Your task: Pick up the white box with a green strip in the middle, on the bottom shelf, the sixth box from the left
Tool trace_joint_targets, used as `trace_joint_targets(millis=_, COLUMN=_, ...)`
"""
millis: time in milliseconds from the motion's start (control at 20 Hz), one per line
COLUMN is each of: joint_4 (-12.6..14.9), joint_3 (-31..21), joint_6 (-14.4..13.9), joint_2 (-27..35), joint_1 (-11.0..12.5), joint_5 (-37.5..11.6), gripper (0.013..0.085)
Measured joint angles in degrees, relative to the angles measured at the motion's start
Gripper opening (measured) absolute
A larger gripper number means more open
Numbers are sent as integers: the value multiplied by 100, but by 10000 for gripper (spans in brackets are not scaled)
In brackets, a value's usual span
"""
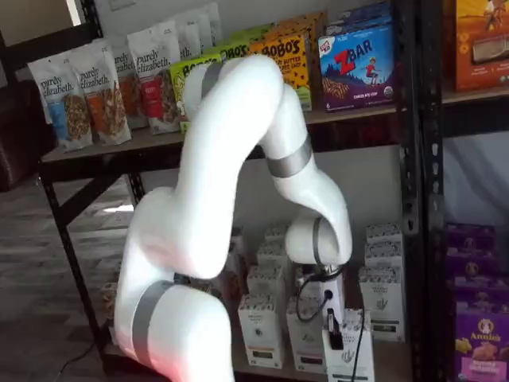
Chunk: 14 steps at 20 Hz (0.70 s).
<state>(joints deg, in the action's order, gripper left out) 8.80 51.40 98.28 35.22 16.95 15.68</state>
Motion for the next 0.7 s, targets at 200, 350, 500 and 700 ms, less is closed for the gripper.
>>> trace_joint_targets(millis=200, joint_4=264, joint_3=-775, joint_6=-279, joint_2=-694, joint_1=-23, joint_5=-140, gripper=530)
trace_joint_targets(millis=350, joint_4=234, joint_3=-1382, joint_6=-299, joint_2=-1265, joint_1=-70, joint_5=-183, gripper=530)
trace_joint_targets(millis=500, joint_4=347, joint_3=-1922, joint_6=-441, joint_2=-1786, joint_1=-100, joint_5=-264, gripper=530)
trace_joint_targets(millis=700, joint_4=-14, joint_3=-2645, joint_6=-198, joint_2=-2534, joint_1=-214, joint_5=-317, gripper=530)
